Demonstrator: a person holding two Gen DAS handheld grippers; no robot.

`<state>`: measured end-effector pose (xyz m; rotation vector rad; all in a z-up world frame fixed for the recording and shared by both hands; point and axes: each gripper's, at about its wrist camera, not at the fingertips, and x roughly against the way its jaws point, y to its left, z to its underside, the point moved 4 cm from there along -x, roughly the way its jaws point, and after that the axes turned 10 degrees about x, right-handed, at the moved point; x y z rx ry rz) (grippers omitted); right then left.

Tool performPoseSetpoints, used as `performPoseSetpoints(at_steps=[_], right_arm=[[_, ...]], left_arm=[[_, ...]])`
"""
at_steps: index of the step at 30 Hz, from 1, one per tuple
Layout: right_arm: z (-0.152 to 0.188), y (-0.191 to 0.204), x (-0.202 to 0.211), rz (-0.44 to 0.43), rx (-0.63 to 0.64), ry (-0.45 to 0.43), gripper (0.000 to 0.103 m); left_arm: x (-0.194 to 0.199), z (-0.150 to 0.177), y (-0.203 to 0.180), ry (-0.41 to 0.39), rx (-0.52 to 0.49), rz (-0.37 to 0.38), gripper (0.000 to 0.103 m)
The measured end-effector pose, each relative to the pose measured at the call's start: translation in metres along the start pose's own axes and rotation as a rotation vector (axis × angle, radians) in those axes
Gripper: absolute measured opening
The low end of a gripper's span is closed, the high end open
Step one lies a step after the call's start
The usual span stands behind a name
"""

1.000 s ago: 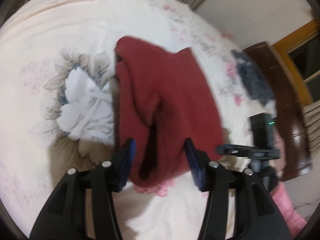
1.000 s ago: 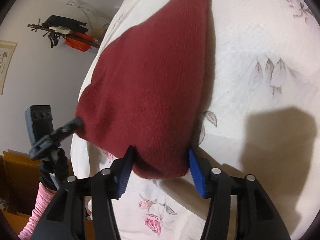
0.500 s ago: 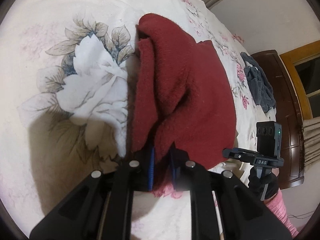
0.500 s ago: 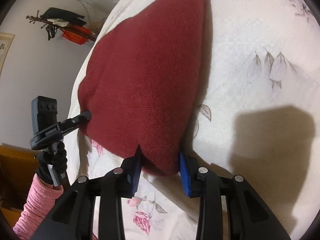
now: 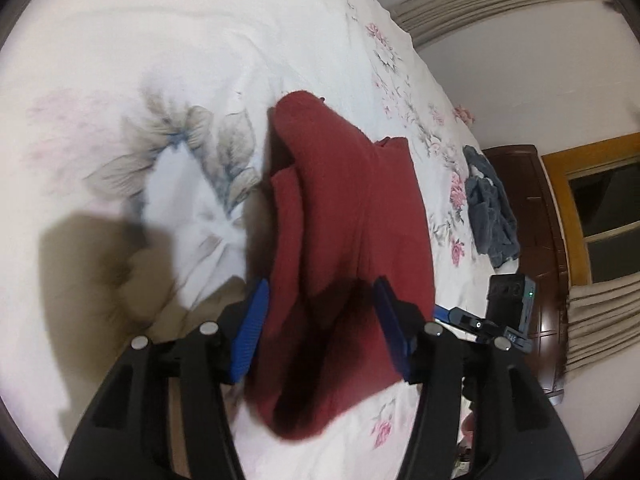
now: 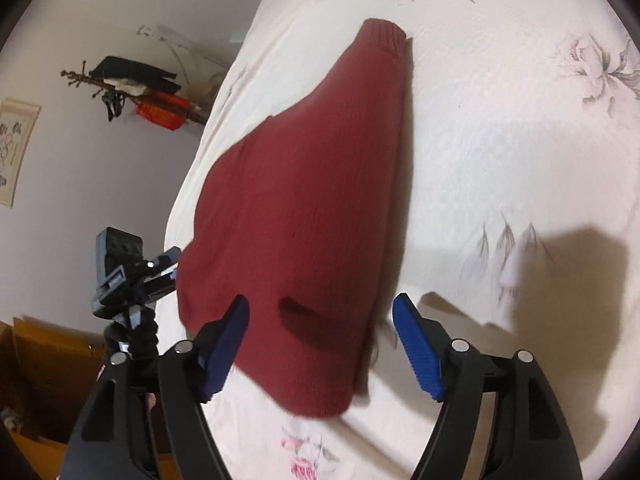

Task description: Fold small clothes

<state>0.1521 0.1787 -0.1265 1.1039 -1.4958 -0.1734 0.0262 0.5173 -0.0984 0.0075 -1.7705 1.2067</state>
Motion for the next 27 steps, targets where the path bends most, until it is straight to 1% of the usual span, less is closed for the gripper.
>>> performPoseSetpoints(at_steps=[2, 4, 7, 8, 10, 13, 14, 17, 18, 19, 20, 21, 23, 24, 27], right_arm=[[-0.004, -0.004, -0.007, -0.013, -0.003, -0.002, 0.075], [-0.008, -0.009, -0.015, -0.03, -0.01, -0.002, 0.075], [-0.012, -0.015, -0.026, -0.05, -0.027, -0.001, 0.076], [-0.013, -0.018, -0.031, -0.066, -0.04, -0.002, 0.078], [-0.016, -0.022, -0.038, -0.093, -0.053, -0.008, 0.079], [-0.02, -0.023, -0.048, -0.129, -0.058, -0.022, 0.08], [-0.022, -0.023, -0.053, -0.135, -0.056, -0.021, 0.082], [-0.026, -0.019, -0.062, -0.102, -0.02, -0.015, 0.084], [-0.026, -0.016, -0.064, -0.08, -0.009, -0.017, 0.082], [-0.027, -0.016, -0.065, -0.069, -0.004, -0.018, 0.08], [-0.026, -0.014, -0.064, -0.051, 0.008, -0.021, 0.075], [-0.028, -0.012, -0.063, -0.043, 0.015, -0.025, 0.068], [-0.026, -0.012, -0.056, -0.05, 0.013, -0.04, 0.06], [-0.025, -0.01, -0.053, -0.051, 0.012, -0.045, 0.056], [-0.024, -0.003, -0.047, -0.034, 0.026, -0.062, 0.051]], left_arm=[[-0.011, -0.005, -0.008, 0.004, -0.027, 0.017, 0.052], [-0.025, -0.01, -0.013, 0.022, -0.04, 0.018, 0.052], [-0.05, -0.02, -0.014, 0.061, -0.059, -0.03, 0.053], [-0.06, -0.024, -0.012, 0.077, -0.058, -0.038, 0.053], [-0.075, -0.03, -0.012, 0.1, -0.047, -0.021, 0.056], [-0.087, -0.036, -0.019, 0.107, -0.065, 0.01, 0.06], [-0.092, -0.036, -0.021, 0.113, -0.067, 0.018, 0.062], [-0.1, -0.035, -0.022, 0.099, -0.062, 0.014, 0.062], [-0.1, -0.034, -0.021, 0.085, -0.062, 0.015, 0.062], [-0.098, -0.033, -0.021, 0.076, -0.066, 0.013, 0.057], [-0.096, -0.031, -0.02, 0.062, -0.079, 0.007, 0.052], [-0.094, -0.029, -0.021, 0.052, -0.094, 0.005, 0.049], [-0.092, -0.025, -0.025, 0.041, -0.12, 0.006, 0.04], [-0.091, -0.024, -0.026, 0.038, -0.122, 0.009, 0.039], [-0.088, -0.02, -0.032, 0.025, -0.128, 0.019, 0.035]])
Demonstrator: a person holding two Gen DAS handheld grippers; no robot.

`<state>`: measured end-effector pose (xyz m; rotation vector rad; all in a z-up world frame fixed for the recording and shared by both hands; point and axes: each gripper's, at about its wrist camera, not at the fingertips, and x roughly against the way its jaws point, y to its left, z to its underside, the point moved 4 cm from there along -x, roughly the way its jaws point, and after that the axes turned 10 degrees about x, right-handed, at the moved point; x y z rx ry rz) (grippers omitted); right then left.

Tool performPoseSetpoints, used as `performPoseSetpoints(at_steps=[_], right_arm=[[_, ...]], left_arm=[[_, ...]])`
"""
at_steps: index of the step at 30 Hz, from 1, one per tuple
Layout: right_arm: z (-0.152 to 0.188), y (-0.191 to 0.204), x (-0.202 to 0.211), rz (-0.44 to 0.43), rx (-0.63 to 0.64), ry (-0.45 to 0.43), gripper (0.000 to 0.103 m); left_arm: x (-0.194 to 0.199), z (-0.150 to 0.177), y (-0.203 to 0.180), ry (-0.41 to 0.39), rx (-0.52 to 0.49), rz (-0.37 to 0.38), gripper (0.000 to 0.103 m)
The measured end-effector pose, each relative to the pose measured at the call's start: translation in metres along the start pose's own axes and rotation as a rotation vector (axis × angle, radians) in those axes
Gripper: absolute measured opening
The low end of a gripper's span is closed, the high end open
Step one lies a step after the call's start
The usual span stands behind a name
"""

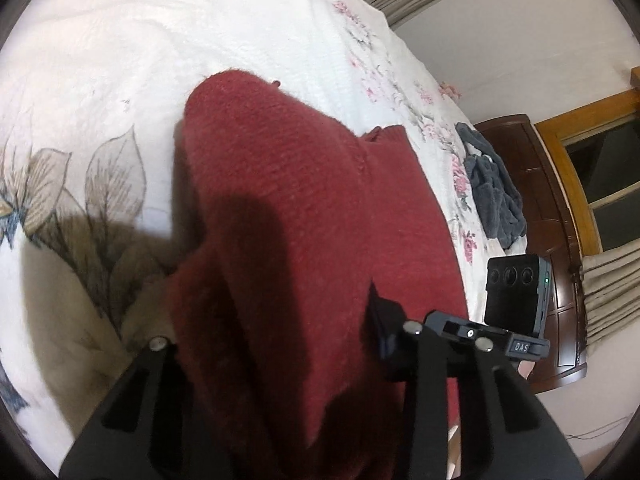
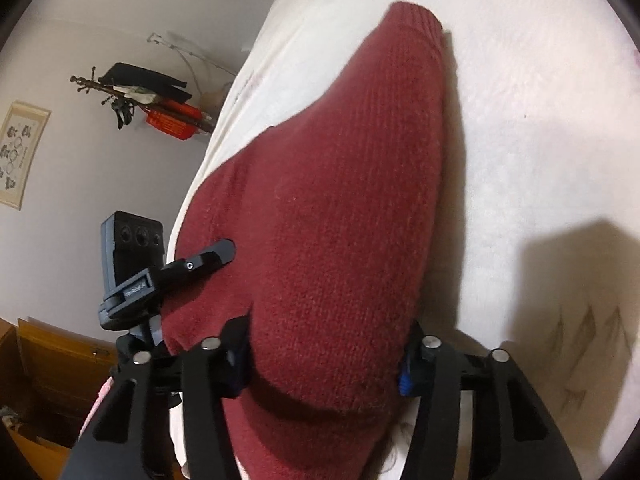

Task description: Fold small clothes

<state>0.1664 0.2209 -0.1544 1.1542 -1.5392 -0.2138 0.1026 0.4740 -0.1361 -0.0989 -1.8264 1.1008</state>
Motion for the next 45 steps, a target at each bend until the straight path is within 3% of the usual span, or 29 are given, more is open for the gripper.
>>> performPoseSetpoints(at_steps=[8, 11, 17, 21, 25, 31, 35, 38, 41, 45], right_arm=[[0.031, 0.028, 0.057, -0.069, 0.009, -0.028, 0.047], [0.063, 0.042, 0.095, -0.085, 0.019, -0.013, 0.047], [0.141, 0.045, 0.164, -0.1, -0.031, 0.026, 0.047], [0.189, 0.034, 0.19, -0.064, -0.072, 0.066, 0.047], [0.227, 0.016, 0.205, -0.059, -0.128, 0.058, 0.047], [0.248, -0.024, 0.18, 0.028, -0.191, 0.002, 0.051], [0.248, -0.028, 0.164, 0.009, -0.226, -0.042, 0.056], [0.252, -0.024, 0.166, 0.004, -0.234, -0.054, 0.06], [0.255, -0.014, 0.182, 0.057, -0.21, -0.063, 0.065], [0.273, -0.002, 0.211, 0.094, -0.193, -0.077, 0.068]], left_arm=[[0.024, 0.041, -0.039, 0.024, -0.013, 0.091, 0.033], [0.031, 0.076, -0.059, 0.07, -0.015, 0.124, 0.033], [0.032, 0.185, -0.09, 0.181, 0.032, 0.161, 0.033], [0.02, 0.244, -0.105, 0.204, 0.031, 0.143, 0.033], [0.013, 0.283, -0.114, 0.196, 0.012, 0.14, 0.033], [-0.021, 0.269, -0.1, 0.163, -0.126, 0.03, 0.036], [-0.038, 0.255, -0.091, 0.189, -0.101, 0.078, 0.044], [-0.026, 0.261, -0.092, 0.173, -0.1, 0.074, 0.044], [0.0, 0.267, -0.096, 0.127, -0.121, 0.049, 0.042], [0.048, 0.282, -0.101, 0.042, -0.228, -0.029, 0.042]])
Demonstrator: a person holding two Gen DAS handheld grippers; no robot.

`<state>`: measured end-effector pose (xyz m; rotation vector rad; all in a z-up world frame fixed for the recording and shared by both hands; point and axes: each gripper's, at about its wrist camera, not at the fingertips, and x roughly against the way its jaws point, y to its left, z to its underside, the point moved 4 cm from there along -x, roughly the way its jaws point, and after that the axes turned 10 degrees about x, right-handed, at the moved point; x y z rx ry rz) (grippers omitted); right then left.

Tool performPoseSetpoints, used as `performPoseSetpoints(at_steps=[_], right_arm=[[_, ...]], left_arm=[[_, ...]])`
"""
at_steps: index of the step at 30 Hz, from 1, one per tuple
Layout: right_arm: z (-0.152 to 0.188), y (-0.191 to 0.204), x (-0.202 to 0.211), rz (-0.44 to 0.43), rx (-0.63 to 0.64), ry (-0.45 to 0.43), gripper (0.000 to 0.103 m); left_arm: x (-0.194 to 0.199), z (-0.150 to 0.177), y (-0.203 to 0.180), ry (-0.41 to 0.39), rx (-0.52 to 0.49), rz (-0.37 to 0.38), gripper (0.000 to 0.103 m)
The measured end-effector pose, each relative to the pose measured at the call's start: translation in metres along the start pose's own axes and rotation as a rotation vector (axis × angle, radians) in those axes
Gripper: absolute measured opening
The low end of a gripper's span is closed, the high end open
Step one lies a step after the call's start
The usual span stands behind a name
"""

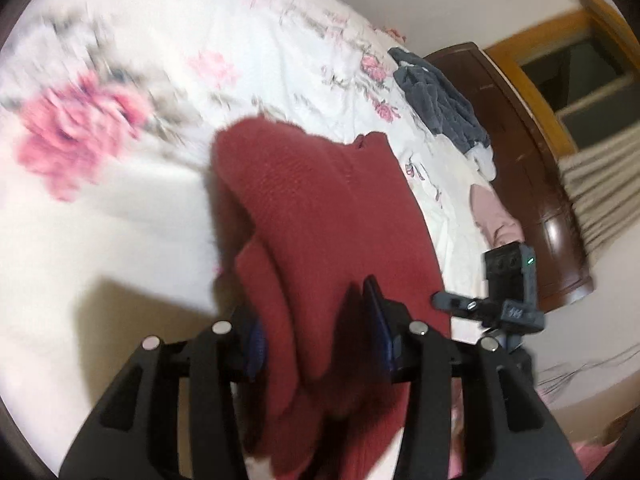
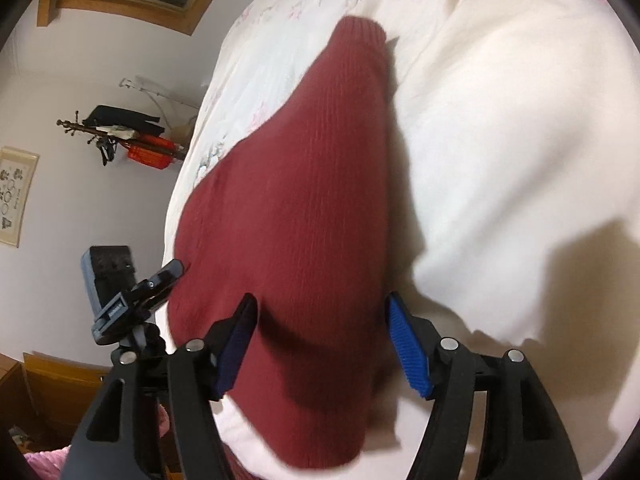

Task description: Fold small clothes

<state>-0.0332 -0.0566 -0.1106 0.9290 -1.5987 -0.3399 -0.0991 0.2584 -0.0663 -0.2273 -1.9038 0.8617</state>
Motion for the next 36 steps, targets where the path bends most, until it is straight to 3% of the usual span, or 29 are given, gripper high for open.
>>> performPoseSetpoints(at_steps=[2, 7, 10, 13, 15, 18, 23, 26, 32, 34, 36], right_arm=[[0.014, 0.005, 0.01, 0.008, 0.01, 0.004, 0.07], [0.053, 0.007, 0.012, 0.008, -0.005, 0.026, 0.073], [0.055, 0.005, 0.003, -0.015, -0.035, 0.027, 0.073], [0.058, 0.001, -0.012, -0.048, -0.076, 0.058, 0.071], [0.059, 0.001, -0.019, -0.089, -0.101, 0.072, 0.047], [0.058, 0.007, -0.014, -0.078, -0.088, 0.075, 0.036], [0.063, 0.01, -0.002, -0.053, -0.06, 0.072, 0.03], [0.068, 0.008, -0.014, 0.003, -0.052, 0.09, 0.03], [0.078, -0.005, -0.021, 0.034, -0.077, 0.087, 0.034], [0.08, -0.002, -0.015, 0.063, -0.054, 0.077, 0.038], [0.08, 0.006, -0.009, 0.1, -0.027, 0.064, 0.049]], left_arm=[[0.023, 0.011, -0.006, -0.043, -0.035, -0.028, 0.042], [0.056, 0.04, -0.031, -0.113, -0.076, 0.007, 0.042], [0.045, 0.054, -0.049, -0.101, -0.109, -0.007, 0.042], [0.027, 0.06, -0.05, -0.078, -0.121, -0.072, 0.042], [0.017, 0.062, -0.043, -0.067, -0.11, -0.102, 0.042], [0.003, 0.065, -0.029, -0.039, -0.103, -0.178, 0.042], [-0.004, 0.068, -0.002, -0.016, -0.026, -0.169, 0.041], [-0.01, 0.071, 0.005, 0.004, -0.039, -0.188, 0.04], [-0.009, 0.076, 0.018, 0.018, -0.003, -0.168, 0.04], [-0.004, 0.076, 0.017, 0.017, 0.01, -0.172, 0.04], [0.004, 0.079, 0.011, 0.011, 0.009, -0.189, 0.04]])
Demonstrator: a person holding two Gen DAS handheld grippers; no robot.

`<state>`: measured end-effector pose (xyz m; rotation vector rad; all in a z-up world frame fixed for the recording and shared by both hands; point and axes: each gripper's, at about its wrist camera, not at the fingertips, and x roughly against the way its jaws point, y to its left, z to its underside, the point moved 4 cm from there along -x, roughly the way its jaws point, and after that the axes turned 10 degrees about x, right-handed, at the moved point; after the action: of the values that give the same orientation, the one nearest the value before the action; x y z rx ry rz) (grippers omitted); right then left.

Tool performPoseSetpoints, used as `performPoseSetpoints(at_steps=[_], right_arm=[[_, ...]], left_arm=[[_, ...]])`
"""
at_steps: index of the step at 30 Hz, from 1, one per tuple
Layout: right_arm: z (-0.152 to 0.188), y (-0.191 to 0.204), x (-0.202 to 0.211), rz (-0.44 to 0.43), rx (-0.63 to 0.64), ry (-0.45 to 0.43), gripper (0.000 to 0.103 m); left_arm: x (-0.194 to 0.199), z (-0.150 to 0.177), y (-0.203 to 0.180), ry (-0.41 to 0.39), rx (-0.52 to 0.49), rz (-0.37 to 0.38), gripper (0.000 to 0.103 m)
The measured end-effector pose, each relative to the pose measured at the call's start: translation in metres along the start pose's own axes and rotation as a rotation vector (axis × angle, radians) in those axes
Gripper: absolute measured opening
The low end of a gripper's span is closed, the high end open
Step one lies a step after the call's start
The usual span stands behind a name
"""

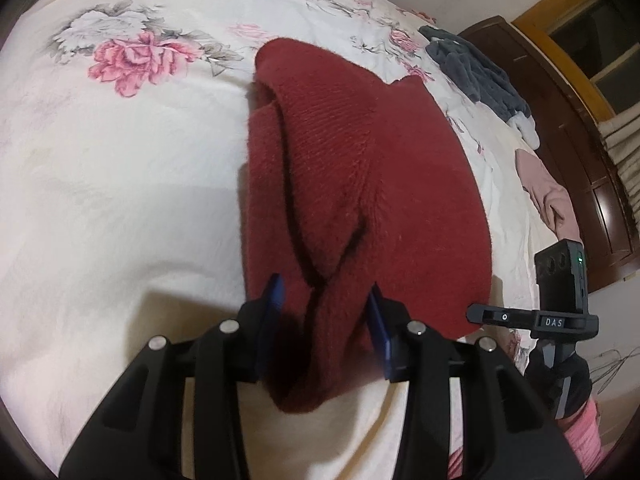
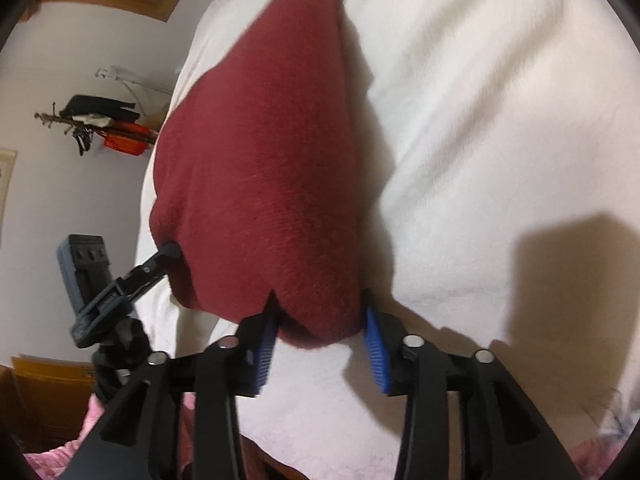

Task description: Fold small clothes

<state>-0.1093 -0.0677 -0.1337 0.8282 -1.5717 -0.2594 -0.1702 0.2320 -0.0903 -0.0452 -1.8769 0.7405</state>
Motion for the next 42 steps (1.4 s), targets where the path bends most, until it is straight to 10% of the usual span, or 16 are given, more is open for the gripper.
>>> performPoseSetpoints(at_steps=[5, 14, 42], right_arm=[[0.001, 0.023, 0.031, 0.211, 0.087, -0.059, 0.077], [0.02, 0.063, 0.075, 0.445, 0.2, -0.146, 0.096], [0.052, 0.137, 0.135, 0.693, 0.266, -0.257, 0.099]], left_arm=[[0.031, 0.01, -0.014, -0.038, -0.02, -0.063, 0.053], [0.085, 0.034, -0.045, -0.113, -0.05, -0.13, 0.082], [0.149, 0.084, -0.096, -0.228, -0.113, -0.306, 0.091]])
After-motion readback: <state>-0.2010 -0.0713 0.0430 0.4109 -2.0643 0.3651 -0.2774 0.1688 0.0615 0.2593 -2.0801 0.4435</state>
